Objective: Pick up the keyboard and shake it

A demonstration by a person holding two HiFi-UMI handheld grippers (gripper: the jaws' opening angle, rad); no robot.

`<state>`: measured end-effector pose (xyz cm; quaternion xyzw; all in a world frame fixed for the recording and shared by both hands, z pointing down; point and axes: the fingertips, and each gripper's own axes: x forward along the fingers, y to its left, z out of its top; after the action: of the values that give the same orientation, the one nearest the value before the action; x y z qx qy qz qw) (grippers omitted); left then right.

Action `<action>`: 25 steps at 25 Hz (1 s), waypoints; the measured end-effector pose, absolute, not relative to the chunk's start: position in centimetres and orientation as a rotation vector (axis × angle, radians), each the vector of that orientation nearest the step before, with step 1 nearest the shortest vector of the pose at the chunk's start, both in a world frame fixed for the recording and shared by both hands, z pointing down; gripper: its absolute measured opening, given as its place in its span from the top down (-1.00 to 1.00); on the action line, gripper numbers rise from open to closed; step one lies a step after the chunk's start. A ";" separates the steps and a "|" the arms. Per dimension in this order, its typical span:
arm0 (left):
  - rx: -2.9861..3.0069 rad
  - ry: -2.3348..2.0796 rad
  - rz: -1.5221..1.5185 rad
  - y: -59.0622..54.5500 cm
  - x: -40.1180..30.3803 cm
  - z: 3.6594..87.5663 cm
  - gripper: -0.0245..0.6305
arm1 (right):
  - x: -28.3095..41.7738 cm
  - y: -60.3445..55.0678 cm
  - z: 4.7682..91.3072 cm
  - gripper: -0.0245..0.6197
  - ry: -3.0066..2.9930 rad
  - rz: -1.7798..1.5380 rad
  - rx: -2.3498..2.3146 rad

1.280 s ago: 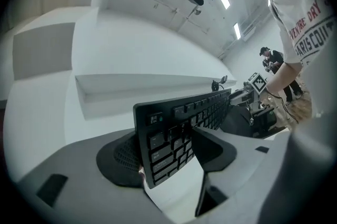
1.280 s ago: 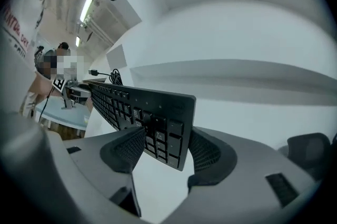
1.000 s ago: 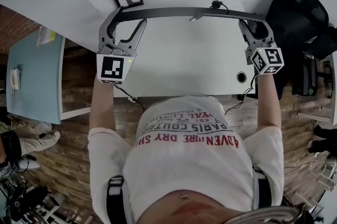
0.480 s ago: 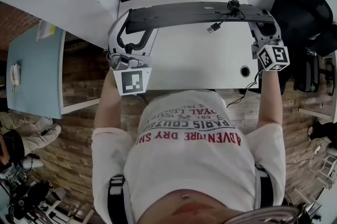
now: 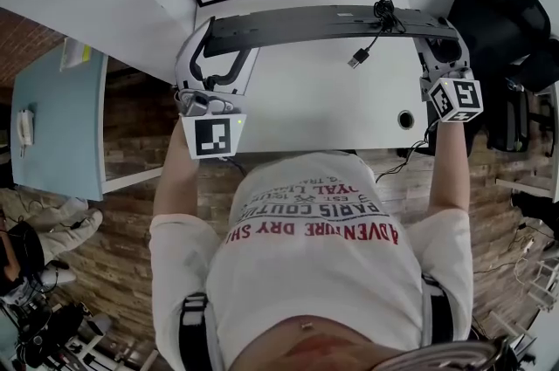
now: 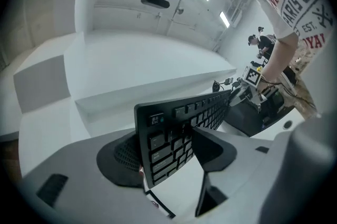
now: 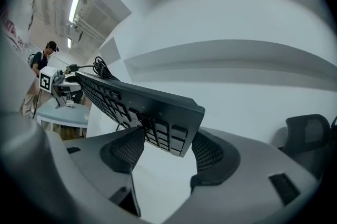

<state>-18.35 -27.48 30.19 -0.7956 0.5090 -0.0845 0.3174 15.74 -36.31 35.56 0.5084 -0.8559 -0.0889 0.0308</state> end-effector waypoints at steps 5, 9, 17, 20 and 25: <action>-2.327 1.421 -0.065 -29.2 -20.3 30.4 0.07 | 14.7 -35.5 34.1 0.07 -2.647 -0.317 1.499; -2.477 1.380 -0.095 -31.7 -21.8 31.8 0.07 | 13.8 -35.2 33.2 0.07 -2.712 -0.306 1.455; -2.705 1.343 -0.101 -35.2 -24.6 34.1 0.07 | 11.4 -34.5 32.4 0.22 -2.651 -0.446 1.419; -2.744 1.324 -0.055 -35.8 -25.8 34.7 0.06 | 9.8 -33.8 31.1 0.23 -2.631 -0.581 1.399; -2.763 1.311 0.022 -36.4 -27.2 35.4 0.05 | 7.0 -32.5 27.6 0.23 -2.618 -0.846 1.429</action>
<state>-27.18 -36.45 35.41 -0.9026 0.4284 0.0070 0.0417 7.00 -32.53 27.59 0.4608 -0.8442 -0.2730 0.0209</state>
